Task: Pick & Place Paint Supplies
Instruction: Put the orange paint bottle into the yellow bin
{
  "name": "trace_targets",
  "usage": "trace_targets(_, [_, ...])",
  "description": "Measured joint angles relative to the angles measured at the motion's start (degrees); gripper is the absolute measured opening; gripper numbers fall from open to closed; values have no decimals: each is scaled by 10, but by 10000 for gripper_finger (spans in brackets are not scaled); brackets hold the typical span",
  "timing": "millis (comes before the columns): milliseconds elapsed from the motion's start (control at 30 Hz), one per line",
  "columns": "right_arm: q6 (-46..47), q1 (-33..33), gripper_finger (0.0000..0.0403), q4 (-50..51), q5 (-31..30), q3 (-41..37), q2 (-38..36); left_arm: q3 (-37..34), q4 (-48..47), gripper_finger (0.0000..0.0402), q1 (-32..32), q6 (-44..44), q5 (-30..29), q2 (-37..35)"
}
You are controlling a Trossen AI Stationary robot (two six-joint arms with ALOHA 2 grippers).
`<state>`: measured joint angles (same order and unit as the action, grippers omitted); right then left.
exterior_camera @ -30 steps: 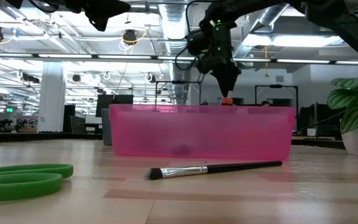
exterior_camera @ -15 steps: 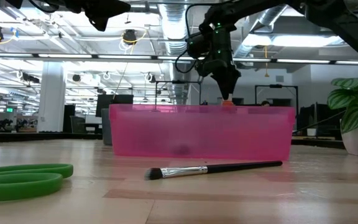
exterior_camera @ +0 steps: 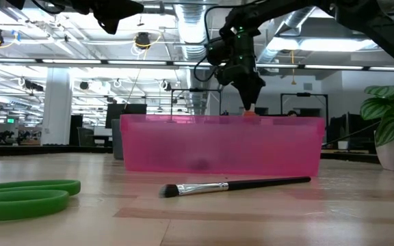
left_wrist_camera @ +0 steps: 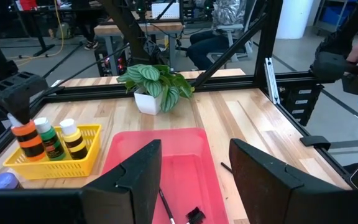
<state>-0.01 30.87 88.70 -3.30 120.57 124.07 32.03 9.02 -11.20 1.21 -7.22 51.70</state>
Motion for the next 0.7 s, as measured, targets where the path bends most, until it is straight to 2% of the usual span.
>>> trace_targets(400, [-13,-2,108,-6,3,-1,41,0,4,181,0,0,0,0])
trace_targets(700, [-17,17,108,-13,4,0,39,0,4,181,0,2,0,0])
